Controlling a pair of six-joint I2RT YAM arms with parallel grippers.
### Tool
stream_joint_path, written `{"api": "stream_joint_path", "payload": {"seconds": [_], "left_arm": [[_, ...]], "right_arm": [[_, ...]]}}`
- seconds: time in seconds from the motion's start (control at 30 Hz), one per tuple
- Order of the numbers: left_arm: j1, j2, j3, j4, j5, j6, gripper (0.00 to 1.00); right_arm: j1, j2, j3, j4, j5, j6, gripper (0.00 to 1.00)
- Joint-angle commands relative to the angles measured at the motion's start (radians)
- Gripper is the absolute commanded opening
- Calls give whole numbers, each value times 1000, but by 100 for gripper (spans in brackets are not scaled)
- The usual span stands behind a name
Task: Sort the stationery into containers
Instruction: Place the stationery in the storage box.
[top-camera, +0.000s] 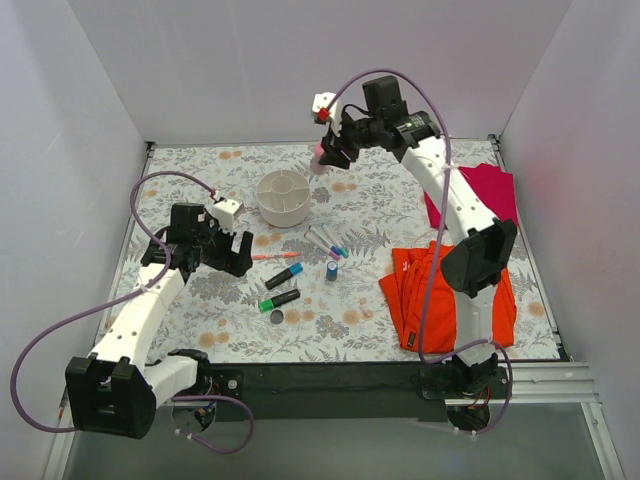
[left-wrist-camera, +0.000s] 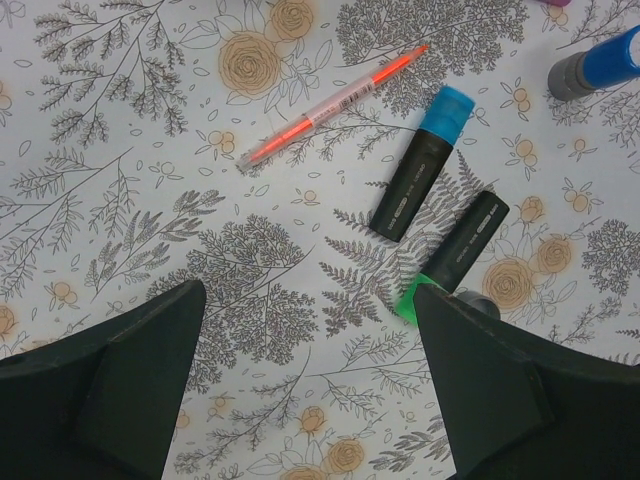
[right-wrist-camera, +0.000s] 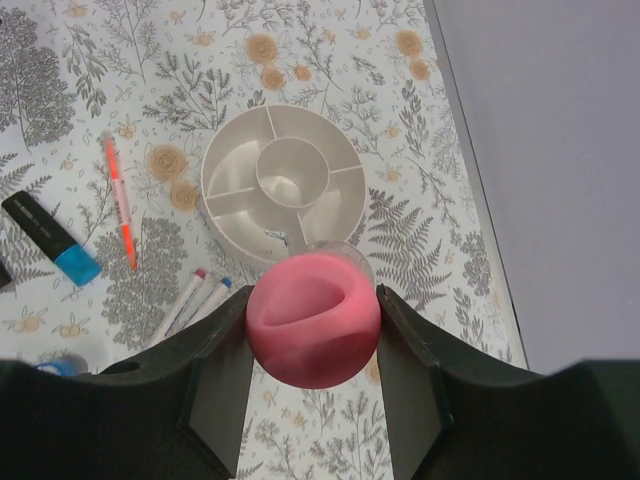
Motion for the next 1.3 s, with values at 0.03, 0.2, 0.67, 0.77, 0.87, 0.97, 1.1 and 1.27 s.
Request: {"api": "stream_joint_path", "payload": {"seconds": [0.03, 0.2, 0.67, 0.77, 0.87, 0.97, 1.1, 1.27], "left_arm": [[-3, -56, -27, 29, -55, -61, 86], [1, -48, -36, 51, -89, -71, 86], [1, -56, -44, 37, -81, -58, 86], [1, -53, -44, 39, -78, -58, 86], [1, -51, -44, 40, -75, -58, 86], [1, -53, -45, 42, -75, -58, 86], [1, -54, -45, 42, -76, -58, 86], [1, -48, -44, 40, -78, -58, 87]], "right_arm": [[82, 151, 209, -46, 29, 36, 2], [119, 198, 225, 44, 47, 95, 1], [146, 252, 240, 241, 66, 203, 1], [151, 269, 240, 253, 70, 209, 1], [157, 286, 239, 259, 79, 207, 1], [163, 299, 236, 262, 89, 204, 1], [162, 310, 223, 262, 99, 204, 1], [163, 333, 226, 273, 118, 206, 1]]}}
